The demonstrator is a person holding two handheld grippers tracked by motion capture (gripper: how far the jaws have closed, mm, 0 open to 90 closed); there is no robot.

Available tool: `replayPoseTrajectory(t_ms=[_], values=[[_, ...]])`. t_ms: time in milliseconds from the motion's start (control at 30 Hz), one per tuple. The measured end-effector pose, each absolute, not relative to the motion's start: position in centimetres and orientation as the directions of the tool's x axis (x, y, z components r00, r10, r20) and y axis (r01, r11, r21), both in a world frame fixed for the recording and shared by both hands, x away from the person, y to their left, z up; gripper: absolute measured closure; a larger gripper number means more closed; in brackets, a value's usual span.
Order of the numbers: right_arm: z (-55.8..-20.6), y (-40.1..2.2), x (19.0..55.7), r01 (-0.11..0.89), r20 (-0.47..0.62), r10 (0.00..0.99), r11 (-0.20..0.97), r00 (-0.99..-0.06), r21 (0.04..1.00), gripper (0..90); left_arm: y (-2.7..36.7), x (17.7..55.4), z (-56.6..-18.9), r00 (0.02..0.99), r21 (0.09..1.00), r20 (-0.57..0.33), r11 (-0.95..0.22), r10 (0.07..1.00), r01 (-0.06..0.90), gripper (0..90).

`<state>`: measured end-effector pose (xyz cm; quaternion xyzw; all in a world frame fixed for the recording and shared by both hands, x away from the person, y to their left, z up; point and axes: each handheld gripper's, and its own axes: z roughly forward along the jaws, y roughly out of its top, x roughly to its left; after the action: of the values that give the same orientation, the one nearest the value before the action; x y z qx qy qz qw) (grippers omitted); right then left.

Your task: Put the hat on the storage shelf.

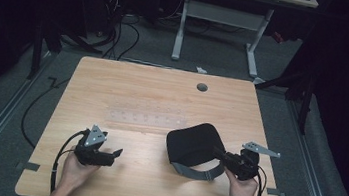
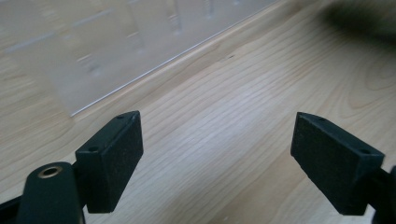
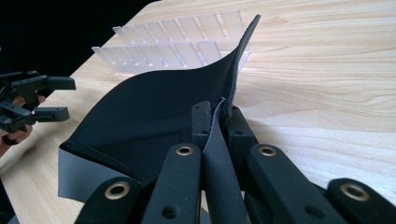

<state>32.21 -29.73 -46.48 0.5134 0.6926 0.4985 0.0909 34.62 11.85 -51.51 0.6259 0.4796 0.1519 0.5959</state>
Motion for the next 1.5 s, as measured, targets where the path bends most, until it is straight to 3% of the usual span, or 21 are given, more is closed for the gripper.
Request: replayPoseTrajectory(t_ms=[600, 1500], values=[[-45.6, -26.7, 33.0, 0.616, 0.378, 0.765, 0.031, -0.521, 0.787, 86.0, 6.4, 32.4, -49.8, 0.658, 0.924, -0.313, 0.060, 0.685, 0.377, 18.6], [-45.6, -23.9, 33.8, 0.654, 0.391, 0.730, 0.102, -0.561, 0.750, 85.7, 4.2, 32.0, -48.9, 0.722, 0.951, -0.234, 0.000, 0.651, 0.308, 22.3]])
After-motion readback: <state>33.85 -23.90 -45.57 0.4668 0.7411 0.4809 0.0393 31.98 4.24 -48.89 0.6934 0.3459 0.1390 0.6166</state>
